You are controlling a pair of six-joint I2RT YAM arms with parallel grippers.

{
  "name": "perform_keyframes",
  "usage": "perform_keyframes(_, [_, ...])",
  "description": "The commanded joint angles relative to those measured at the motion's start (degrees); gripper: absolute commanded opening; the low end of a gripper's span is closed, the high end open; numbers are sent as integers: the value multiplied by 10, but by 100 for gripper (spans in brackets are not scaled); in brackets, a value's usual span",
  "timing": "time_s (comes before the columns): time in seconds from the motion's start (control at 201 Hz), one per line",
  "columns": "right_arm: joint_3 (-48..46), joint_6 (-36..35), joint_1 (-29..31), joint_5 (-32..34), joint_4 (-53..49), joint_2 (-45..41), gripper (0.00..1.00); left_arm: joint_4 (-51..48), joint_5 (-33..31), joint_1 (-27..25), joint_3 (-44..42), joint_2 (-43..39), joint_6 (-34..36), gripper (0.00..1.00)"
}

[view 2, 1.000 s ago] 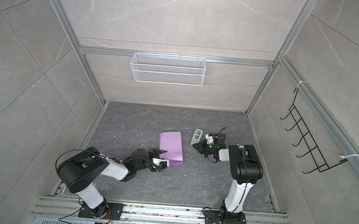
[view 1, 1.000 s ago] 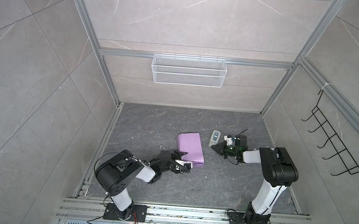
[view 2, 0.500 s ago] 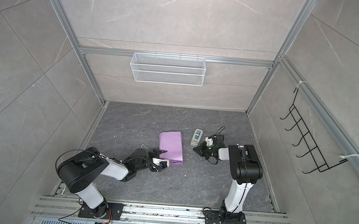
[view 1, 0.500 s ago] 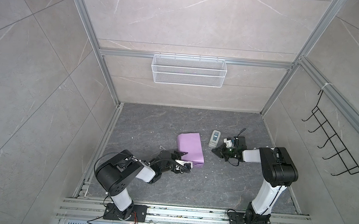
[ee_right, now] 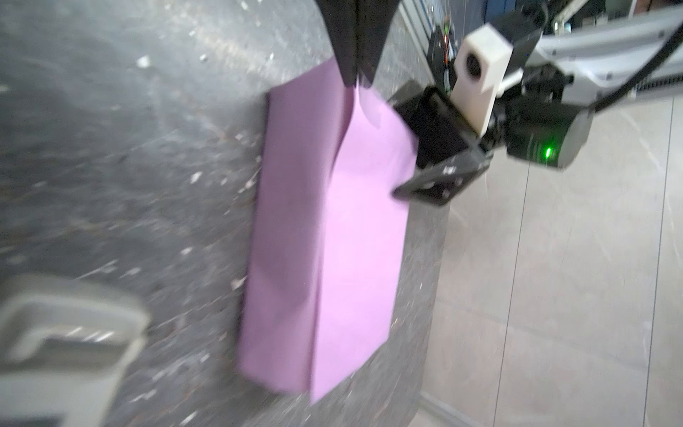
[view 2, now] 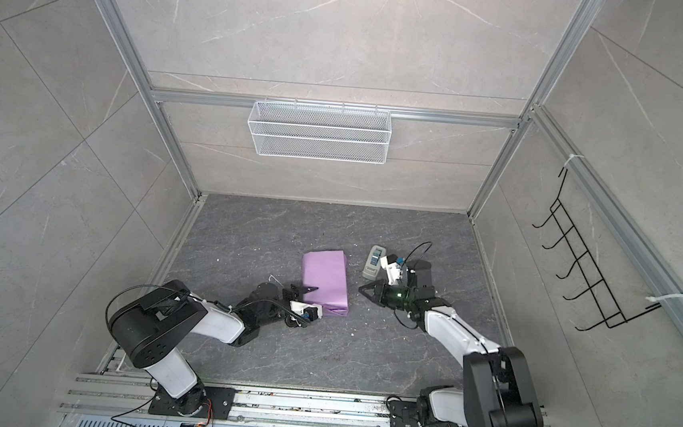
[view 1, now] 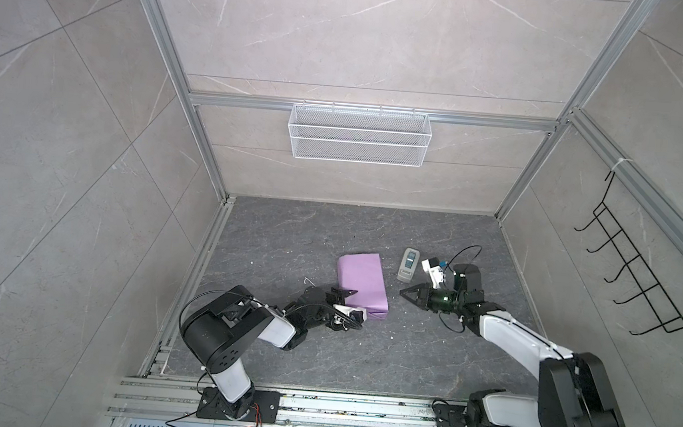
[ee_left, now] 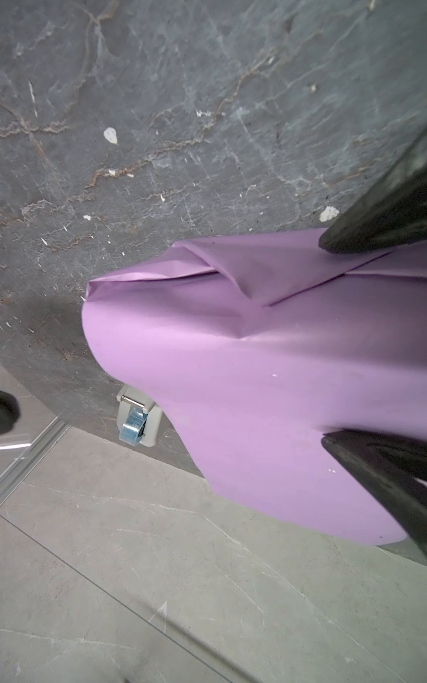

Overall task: Wrap the gift box in paper
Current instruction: 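Carry the right gripper back to the box end beside the left gripper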

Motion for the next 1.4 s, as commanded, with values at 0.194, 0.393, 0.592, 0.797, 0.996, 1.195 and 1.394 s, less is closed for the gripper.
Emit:
perform_keyframes(0.194, [-75, -12, 165, 84, 53, -37, 0, -36, 2, 6, 3, 19, -24, 77])
perform_keyframes(0.393, [-60, 7, 234, 137, 120, 31, 0, -35, 1, 6, 3, 16, -25, 76])
perform_keyframes(0.592, [-51, 40, 247, 165, 203, 94, 0, -34, 0, 6, 3, 18, -25, 76])
perform_keyframes(0.797, [-40, 48, 248, 165, 237, 121, 0, -34, 0, 6, 4, 18, -25, 76])
perform_keyframes(0.996, [-33, 51, 248, 182, 239, 121, 0, -34, 1, 6, 5, 18, -26, 76])
perform_keyframes(1.195, [-30, 61, 248, 199, 236, 131, 0, -34, 2, 6, 4, 19, -27, 76])
perform_keyframes(1.394, [-30, 68, 248, 208, 239, 133, 0, -35, 2, 6, 5, 19, -26, 77])
